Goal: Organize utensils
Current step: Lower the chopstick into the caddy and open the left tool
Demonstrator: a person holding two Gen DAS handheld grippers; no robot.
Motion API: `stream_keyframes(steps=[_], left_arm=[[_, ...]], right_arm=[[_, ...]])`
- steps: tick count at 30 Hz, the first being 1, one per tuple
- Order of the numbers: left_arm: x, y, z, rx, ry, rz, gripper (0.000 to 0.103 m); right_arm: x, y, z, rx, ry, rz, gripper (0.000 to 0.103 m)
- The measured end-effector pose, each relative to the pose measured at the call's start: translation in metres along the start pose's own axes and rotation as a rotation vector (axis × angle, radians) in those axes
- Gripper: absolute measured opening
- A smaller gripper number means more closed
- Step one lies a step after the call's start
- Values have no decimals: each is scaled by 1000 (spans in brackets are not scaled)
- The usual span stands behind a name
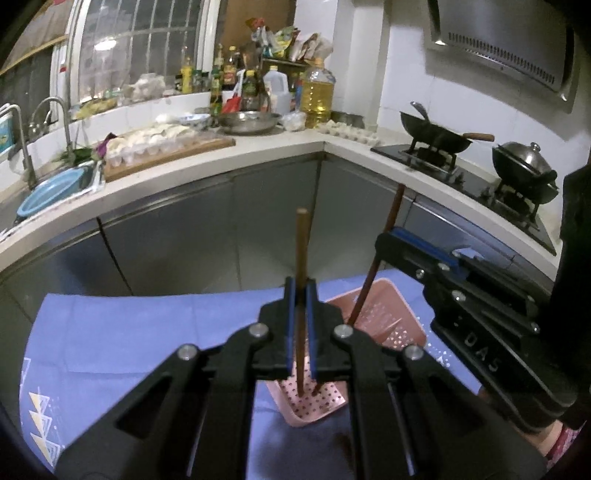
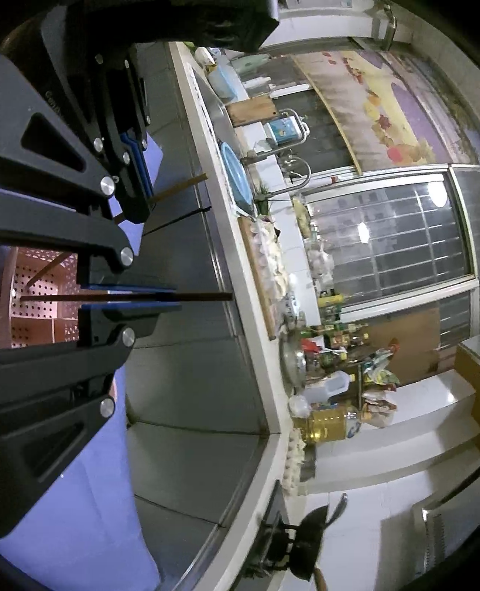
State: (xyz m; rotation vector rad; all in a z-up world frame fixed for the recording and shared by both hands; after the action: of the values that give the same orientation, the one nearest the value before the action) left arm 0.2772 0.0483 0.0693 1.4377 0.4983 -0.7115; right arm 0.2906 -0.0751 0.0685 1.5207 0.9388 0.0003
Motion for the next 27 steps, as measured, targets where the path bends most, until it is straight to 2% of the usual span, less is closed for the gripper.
stream_keyframes(steps=[12,13,16,18,20,22,23,27], left_arm=[[0,-7,-6,-5,56,-5,5],[-1,-8,-5,-7,61,-7,9],[-5,-10,-8,-21,80,1,40],[-11,-10,-8,-20,93,19,41],[-17,-10,-9,-17,97,29,41],[-23,-11,-9,-18,104,42,41],[-29,-12,-9,-19,109,54,41],[-49,-18,-9,-32,109,91,41]], right_arm=[[-7,-1,2,28,9,-3,6],[-9,-1,1,24,10,-2,6],[-15,0,-3,8,11,5,7],[-21,2,-6,-3,15,13,9],[-27,4,-10,-10,11,27,18],[-37,6,-13,-14,10,53,37],[-43,8,-15,-15,7,73,50],[-74,10,-22,-33,-2,164,54]])
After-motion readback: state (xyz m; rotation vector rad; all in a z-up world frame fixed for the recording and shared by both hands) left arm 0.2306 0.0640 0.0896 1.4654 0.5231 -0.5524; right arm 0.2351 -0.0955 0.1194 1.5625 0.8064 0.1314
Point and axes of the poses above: each gripper's, at about its wrist camera, not at the fingertips, and x roughly the way its jaws point, z to its right, y to its top, the point moved 6 cm from there along x, roughly the way its jaws point, and after that the axes turned 9 degrees about -z, right-handed, at the moved point
